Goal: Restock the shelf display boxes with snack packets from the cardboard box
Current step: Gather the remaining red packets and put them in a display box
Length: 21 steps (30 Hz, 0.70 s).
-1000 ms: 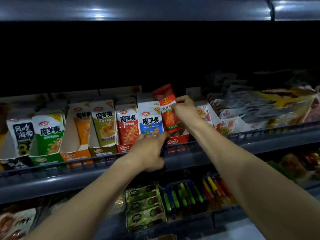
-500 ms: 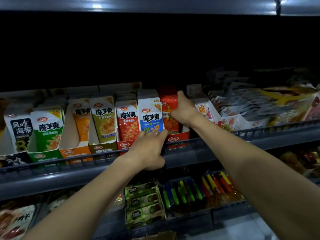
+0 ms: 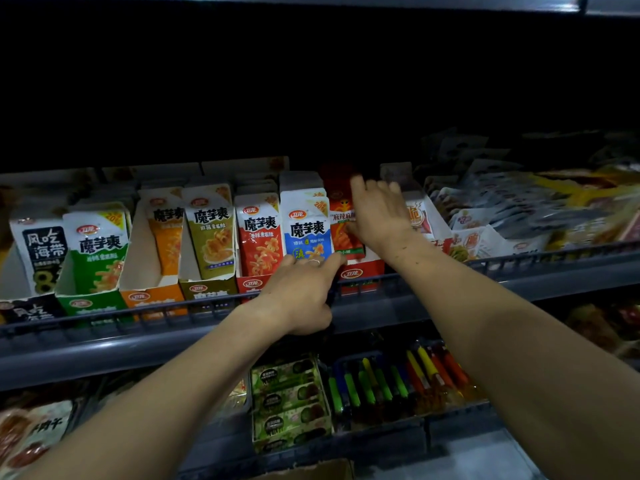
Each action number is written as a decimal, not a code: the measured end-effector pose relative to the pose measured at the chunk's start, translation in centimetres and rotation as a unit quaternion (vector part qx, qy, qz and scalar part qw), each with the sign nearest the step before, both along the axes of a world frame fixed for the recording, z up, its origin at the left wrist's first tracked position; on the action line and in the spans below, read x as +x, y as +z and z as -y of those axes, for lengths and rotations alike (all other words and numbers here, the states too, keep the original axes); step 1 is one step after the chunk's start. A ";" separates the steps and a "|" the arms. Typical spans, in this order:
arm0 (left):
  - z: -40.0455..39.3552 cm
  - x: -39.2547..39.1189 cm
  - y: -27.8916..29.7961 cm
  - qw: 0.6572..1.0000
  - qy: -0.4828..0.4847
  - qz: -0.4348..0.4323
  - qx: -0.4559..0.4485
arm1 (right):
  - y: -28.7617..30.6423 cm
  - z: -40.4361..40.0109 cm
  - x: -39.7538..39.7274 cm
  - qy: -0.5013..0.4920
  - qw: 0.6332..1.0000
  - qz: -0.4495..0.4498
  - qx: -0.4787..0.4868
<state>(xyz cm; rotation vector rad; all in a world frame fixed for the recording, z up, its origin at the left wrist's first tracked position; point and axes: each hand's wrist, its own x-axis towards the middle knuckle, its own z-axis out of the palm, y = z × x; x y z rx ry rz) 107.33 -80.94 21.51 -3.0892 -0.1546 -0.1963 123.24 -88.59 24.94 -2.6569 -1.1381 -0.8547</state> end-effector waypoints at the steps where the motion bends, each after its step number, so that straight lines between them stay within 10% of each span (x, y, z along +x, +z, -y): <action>1: 0.0 0.0 0.0 1.000 0.000 0.000 0.002 | -0.1 0.0 -0.3 0.002 1.000 -0.006 0.011; 13: -0.2 -0.6 0.2 1.000 -0.003 0.013 -0.019 | 0.4 3.8 -2.4 0.096 0.972 -0.175 0.121; 21: -0.3 -9.0 -1.3 0.951 -0.045 0.253 -0.172 | -3.9 7.4 -11.7 0.160 0.924 -0.285 0.198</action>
